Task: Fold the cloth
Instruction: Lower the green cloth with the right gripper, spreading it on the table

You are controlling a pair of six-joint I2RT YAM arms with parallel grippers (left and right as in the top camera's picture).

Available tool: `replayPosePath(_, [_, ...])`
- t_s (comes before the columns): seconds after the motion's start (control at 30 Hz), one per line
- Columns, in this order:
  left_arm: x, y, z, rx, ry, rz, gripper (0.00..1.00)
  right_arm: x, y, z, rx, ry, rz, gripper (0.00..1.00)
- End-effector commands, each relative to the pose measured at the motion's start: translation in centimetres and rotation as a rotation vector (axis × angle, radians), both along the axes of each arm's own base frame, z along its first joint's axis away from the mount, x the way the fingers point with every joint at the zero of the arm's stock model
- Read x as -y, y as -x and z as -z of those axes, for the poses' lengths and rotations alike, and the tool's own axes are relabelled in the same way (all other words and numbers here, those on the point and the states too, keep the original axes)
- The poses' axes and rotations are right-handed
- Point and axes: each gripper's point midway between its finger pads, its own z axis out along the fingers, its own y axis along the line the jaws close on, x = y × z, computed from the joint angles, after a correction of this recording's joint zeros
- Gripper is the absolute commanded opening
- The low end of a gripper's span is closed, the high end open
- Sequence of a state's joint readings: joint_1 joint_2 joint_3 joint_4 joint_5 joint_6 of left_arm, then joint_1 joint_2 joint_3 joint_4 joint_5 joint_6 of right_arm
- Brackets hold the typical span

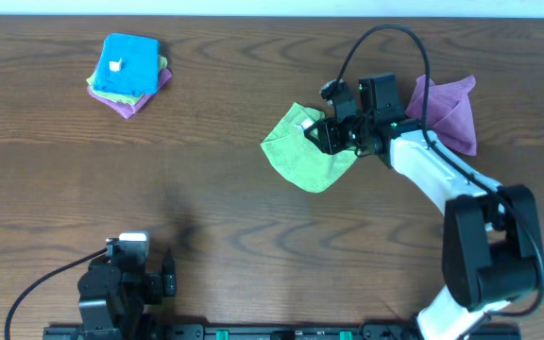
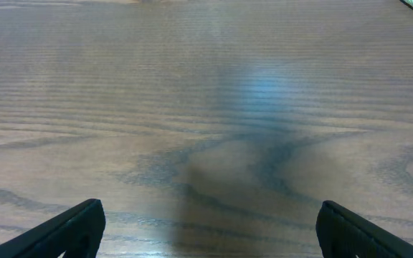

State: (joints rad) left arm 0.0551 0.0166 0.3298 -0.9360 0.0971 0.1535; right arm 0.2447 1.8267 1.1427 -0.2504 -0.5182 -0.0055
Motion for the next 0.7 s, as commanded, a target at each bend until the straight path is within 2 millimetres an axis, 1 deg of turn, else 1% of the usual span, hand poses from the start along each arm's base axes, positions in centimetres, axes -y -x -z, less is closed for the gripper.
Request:
replayPosePath(0.0, [0.0, 0.1, 0.1, -0.004, 0.007, -0.005, 0.95, -0.6, -0.1, -1.6, 0.029, -0.003, -0.013, 0.27])
replayPosePath(0.03, [0.0, 0.1, 0.1, -0.003, 0.007, -0.004, 0.95, -0.4, 0.1, -1.3, 0.018, 0.007, -0.008, 0.22])
replayPosePath(0.2, [0.0, 0.1, 0.1, -0.004, 0.007, -0.005, 0.95, 0.5, 0.1, -0.6, 0.014, 0.066, 0.015, 0.21])
replayPosePath(0.3, [0.0, 0.1, 0.1, -0.003, 0.007, -0.004, 0.95, 0.6, 0.1, -0.5, 0.01, 0.069, 0.016, 0.29])
replayPosePath(0.37, [0.0, 0.1, 0.1, -0.004, 0.007, -0.004, 0.95, 0.8, 0.0, -0.4, 0.012, 0.08, 0.024, 0.31])
replayPosePath(0.43, [0.0, 0.1, 0.1, -0.004, 0.007, -0.004, 0.95, 1.3, -0.3, -0.1, 0.02, 0.11, 0.045, 0.31])
replayPosePath(0.6, [0.0, 0.1, 0.1, -0.004, 0.007, -0.004, 0.95, 1.2, -0.3, 1.2, 0.003, 0.124, 0.03, 0.29])
replayPosePath(0.67, [0.0, 0.1, 0.1, -0.004, 0.007, -0.005, 0.95, 1.1, -0.3, 1.2, 0.006, 0.124, 0.027, 0.28])
